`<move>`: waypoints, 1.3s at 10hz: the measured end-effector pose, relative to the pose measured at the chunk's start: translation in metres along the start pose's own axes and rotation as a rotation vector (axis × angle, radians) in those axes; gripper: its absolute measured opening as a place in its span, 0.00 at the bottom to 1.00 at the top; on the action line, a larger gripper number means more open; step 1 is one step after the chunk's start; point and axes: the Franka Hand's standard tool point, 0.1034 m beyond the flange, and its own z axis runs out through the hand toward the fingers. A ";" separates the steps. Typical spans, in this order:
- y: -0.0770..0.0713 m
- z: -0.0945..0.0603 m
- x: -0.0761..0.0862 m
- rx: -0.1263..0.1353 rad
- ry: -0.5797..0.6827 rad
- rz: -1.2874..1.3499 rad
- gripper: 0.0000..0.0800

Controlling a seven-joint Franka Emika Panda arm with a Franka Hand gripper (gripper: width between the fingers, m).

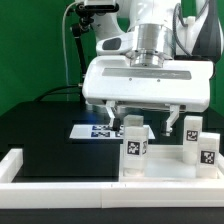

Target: Assemble square table

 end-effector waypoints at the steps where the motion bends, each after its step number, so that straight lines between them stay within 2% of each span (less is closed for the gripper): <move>1: 0.000 -0.006 0.005 0.027 -0.099 0.040 0.81; 2: -0.005 -0.008 0.008 0.039 -0.125 0.047 0.81; 3: -0.007 -0.007 0.001 0.049 -0.227 0.055 0.81; 5: -0.009 -0.009 0.004 0.082 -0.450 0.084 0.81; 6: -0.008 -0.007 0.009 0.086 -0.497 0.089 0.81; 9: -0.005 -0.003 0.011 0.082 -0.487 0.088 0.81; 11: 0.005 0.012 0.014 0.057 -0.429 0.100 0.81; 13: 0.004 0.015 0.012 0.048 -0.413 0.127 0.80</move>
Offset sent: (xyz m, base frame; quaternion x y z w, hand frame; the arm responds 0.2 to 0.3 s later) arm 0.0131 0.0085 0.0048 0.0371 -0.2010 0.0136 0.9788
